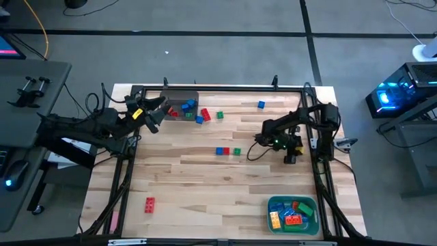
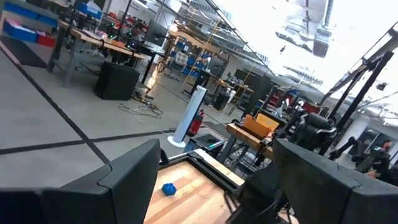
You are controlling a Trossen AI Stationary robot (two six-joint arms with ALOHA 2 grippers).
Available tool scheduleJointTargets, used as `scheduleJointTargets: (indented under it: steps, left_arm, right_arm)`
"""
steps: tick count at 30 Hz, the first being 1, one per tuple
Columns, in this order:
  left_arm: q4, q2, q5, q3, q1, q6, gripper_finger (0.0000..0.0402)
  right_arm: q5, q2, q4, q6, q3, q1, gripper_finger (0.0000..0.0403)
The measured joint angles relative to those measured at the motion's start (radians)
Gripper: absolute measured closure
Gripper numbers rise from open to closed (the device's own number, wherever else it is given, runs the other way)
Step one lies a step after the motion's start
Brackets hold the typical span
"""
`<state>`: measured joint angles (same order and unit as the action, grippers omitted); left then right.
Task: Sort blocks by size
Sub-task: Put the yellow block into the blue bin
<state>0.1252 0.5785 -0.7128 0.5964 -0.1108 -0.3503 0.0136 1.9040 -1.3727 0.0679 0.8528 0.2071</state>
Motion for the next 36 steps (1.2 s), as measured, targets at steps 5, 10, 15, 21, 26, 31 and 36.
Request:
scheduleJointTargets:
  steps: [5,10,15,21,26,31,36]
  left_arm:
    - [0.002,-0.001,-0.013,0.000,0.000,0.050,0.0106]
    - [0.005,-0.001,-0.025,0.000,0.000,0.092,0.0106]
    - [0.004,-0.001,-0.019,0.000,0.000,0.091,0.0106]
    - [0.003,-0.001,0.026,0.000,0.000,0.091,0.0106]
    - [0.000,-0.001,0.028,0.000,0.000,0.091,0.0106]
    - [0.000,-0.001,0.029,0.000,0.000,0.091,0.0106]
    - [0.000,-0.002,0.029,0.000,0.000,0.083,0.0106]
  right_arm:
    - [0.140,-0.163,-0.080,0.116,0.140,-0.067,0.0275]
    - [0.377,-0.343,0.014,0.372,0.300,-0.203,0.0275]
    - [0.567,-0.407,0.162,0.667,0.379,-0.399,0.0275]
    - [0.745,-0.383,0.372,0.988,0.345,-0.667,0.0275]
    - [0.797,-0.341,0.439,1.137,0.310,-0.785,0.0275]
    - [0.780,-0.304,0.440,1.163,0.310,-0.810,0.0246]
    - [0.875,-0.293,0.429,1.058,0.310,-0.770,0.0121]
